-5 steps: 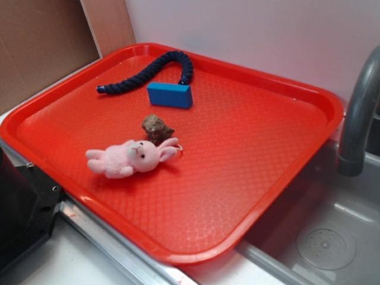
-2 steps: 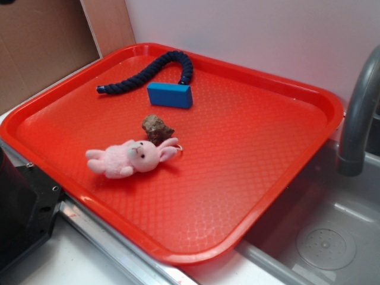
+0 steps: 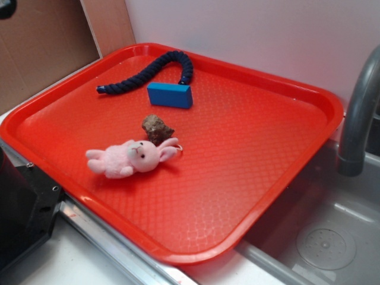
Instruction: Grab the blue rope.
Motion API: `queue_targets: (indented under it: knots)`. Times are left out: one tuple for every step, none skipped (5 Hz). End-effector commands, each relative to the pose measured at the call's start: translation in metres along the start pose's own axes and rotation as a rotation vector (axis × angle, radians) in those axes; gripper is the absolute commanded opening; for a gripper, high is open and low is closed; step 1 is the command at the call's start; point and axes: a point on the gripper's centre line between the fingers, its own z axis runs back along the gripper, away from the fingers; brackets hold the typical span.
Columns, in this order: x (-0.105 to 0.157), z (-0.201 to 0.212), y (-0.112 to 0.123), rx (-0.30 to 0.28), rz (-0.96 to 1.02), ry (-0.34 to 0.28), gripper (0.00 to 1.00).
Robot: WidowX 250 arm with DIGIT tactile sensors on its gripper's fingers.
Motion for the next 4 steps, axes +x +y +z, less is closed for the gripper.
queue_targets:
  knots:
    - [0.049,-0.052,0.022,0.021,0.074,-0.053,1.0]
    - [0.08,-0.082,0.031,0.072,0.13,-0.069,1.0]
    - [0.109,-0.109,0.052,0.053,0.16,-0.059,1.0]
    - [0.129,-0.139,0.073,0.052,0.202,0.02,1.0]
